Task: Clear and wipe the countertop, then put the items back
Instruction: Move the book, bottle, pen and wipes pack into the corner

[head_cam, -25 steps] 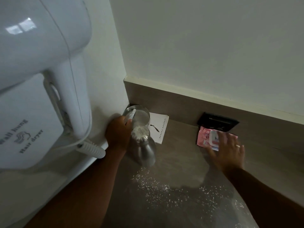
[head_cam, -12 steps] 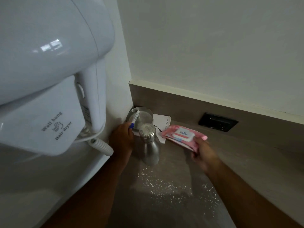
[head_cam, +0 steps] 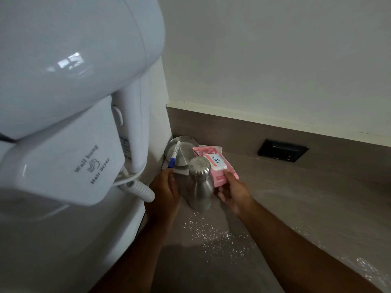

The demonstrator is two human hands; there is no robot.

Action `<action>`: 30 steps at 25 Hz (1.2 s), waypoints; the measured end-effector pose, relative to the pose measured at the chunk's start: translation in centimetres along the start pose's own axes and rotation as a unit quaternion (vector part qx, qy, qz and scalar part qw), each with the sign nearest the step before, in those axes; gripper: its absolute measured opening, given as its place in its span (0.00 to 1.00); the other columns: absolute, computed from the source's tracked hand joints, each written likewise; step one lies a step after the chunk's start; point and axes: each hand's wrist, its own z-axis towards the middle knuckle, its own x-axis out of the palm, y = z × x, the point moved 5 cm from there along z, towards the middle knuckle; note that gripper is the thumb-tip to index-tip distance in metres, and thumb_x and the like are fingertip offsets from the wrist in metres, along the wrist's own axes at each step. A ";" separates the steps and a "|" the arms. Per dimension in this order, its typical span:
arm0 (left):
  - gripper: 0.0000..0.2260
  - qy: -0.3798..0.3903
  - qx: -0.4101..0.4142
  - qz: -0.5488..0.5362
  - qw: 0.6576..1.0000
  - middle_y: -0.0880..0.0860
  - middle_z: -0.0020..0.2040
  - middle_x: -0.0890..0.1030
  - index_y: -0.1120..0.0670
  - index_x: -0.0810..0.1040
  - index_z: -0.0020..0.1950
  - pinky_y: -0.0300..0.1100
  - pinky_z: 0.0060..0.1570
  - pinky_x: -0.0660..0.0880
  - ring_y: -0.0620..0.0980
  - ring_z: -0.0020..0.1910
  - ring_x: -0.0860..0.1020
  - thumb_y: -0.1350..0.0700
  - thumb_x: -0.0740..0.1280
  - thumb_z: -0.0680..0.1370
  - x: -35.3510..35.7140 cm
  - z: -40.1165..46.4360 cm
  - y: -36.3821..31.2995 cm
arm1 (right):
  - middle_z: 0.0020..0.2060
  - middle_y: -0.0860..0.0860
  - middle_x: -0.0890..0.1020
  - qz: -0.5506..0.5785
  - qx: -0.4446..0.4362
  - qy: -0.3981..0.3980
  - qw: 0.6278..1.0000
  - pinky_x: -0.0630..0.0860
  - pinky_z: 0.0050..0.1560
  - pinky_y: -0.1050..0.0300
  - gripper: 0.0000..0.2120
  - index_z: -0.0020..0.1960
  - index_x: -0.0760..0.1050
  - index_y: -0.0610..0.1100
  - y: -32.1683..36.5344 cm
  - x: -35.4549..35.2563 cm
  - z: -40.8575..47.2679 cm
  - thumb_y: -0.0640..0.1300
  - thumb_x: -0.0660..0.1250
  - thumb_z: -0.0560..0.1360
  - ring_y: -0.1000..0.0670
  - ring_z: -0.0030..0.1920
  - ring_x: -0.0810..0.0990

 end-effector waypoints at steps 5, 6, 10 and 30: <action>0.15 0.028 0.016 -0.062 0.998 0.50 0.51 0.84 0.53 0.77 0.61 0.50 0.47 0.80 0.48 0.49 0.82 0.50 0.58 0.79 -0.8 -0.3 -0.3 | 0.46 0.44 0.85 0.065 -0.019 -0.019 0.998 0.80 0.32 0.59 0.10 0.59 0.78 0.42 0.1 -0.2 0.2 0.41 0.65 0.80 0.52 0.35 0.83; 0.17 0.044 0.023 -0.083 0.995 0.50 0.52 0.83 0.54 0.76 0.63 0.51 0.49 0.79 0.48 0.51 0.82 0.49 0.58 0.78 -0.7 -0.3 -0.5 | 0.44 0.44 0.85 0.047 -0.013 -0.010 0.999 0.81 0.33 0.58 0.08 0.57 0.78 0.40 -0.3 0.4 0.0 0.39 0.66 0.79 0.52 0.34 0.83; 0.28 0.067 0.097 -0.153 0.981 0.52 0.59 0.81 0.57 0.71 0.68 0.44 0.56 0.78 0.46 0.58 0.80 0.38 0.59 0.78 -1.6 -0.6 -2.5 | 0.32 0.46 0.83 -0.259 -0.071 -0.115 0.956 0.75 0.29 0.57 0.18 0.44 0.80 0.41 0.4 -0.2 0.3 0.56 0.76 0.69 0.49 0.29 0.80; 0.29 0.054 0.028 -0.043 0.997 0.41 0.48 0.78 0.48 0.74 0.58 0.21 0.41 0.69 0.38 0.44 0.77 0.48 0.81 0.61 -4.5 -2.1 -4.6 | 0.68 0.45 0.71 -0.707 -0.380 -0.033 0.595 0.76 0.61 0.42 0.38 0.68 0.66 0.47 6.2 4.6 3.3 0.67 0.69 0.67 0.41 0.66 0.72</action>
